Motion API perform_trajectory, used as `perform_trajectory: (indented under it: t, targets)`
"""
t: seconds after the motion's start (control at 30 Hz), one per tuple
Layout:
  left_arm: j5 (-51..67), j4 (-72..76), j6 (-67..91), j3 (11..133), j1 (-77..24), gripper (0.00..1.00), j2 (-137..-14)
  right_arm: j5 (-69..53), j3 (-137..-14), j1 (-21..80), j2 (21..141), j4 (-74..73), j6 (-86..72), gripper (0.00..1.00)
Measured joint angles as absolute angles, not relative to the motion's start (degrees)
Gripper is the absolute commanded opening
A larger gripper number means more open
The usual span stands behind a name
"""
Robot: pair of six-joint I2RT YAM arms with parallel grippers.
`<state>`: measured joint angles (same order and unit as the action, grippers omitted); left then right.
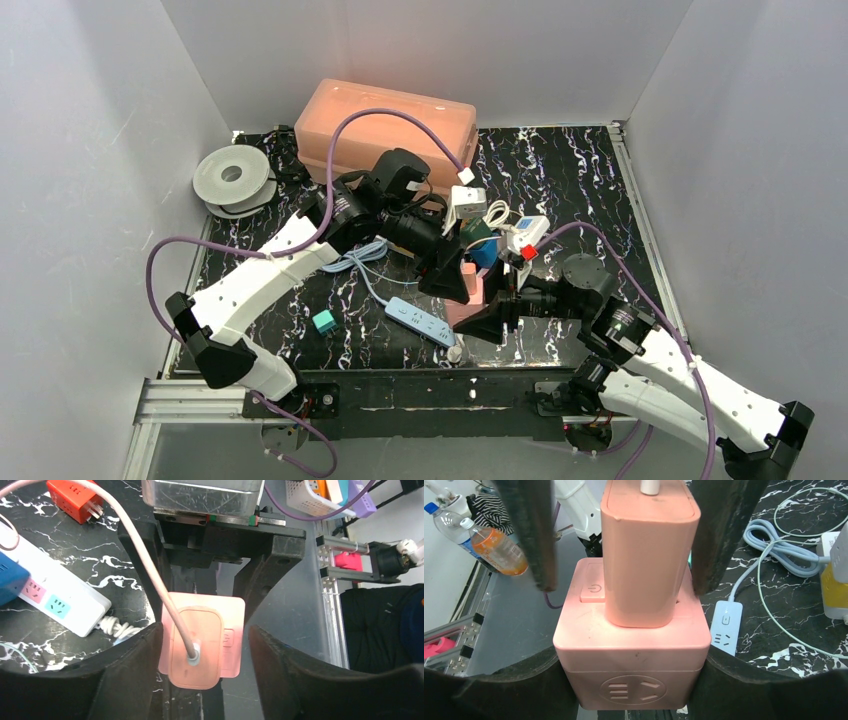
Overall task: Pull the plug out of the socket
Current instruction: Remove the plug from the socket.
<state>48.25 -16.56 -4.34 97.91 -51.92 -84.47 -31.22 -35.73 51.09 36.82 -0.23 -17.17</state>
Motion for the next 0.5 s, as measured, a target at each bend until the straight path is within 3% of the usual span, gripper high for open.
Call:
perform_trajectory:
  t: [0.1, 0.23, 0.27, 0.4, 0.5]
  targets:
    - [48.0, -16.6, -5.5, 97.9, -51.9, 0.25, -84.5, -31.5, -35.7, 51.1, 36.9, 0.4, -17.4, 0.01]
    - [47.7, -16.6, -6.6, 98.0, -51.9, 0.07, -84.7, -32.1, -35.7, 51.3, 37.4, 1.0, -17.8, 0.01]
    - [47.7, -16.6, -6.6, 98.0, -51.9, 0.03, -84.7, -32.1, -35.7, 51.3, 37.5, 1.1, -17.8, 0.07]
    - [47.6, -16.8, -6.6, 98.0, -51.8, 0.00, -84.8, -32.2, -35.7, 51.3, 38.0, 1.4, -18.0, 0.62]
    - [47.6, -17.1, -6.5, 98.0, -51.7, 0.00, -84.8, -32.1, -35.7, 51.4, 38.4, 1.7, -18.0, 0.74]
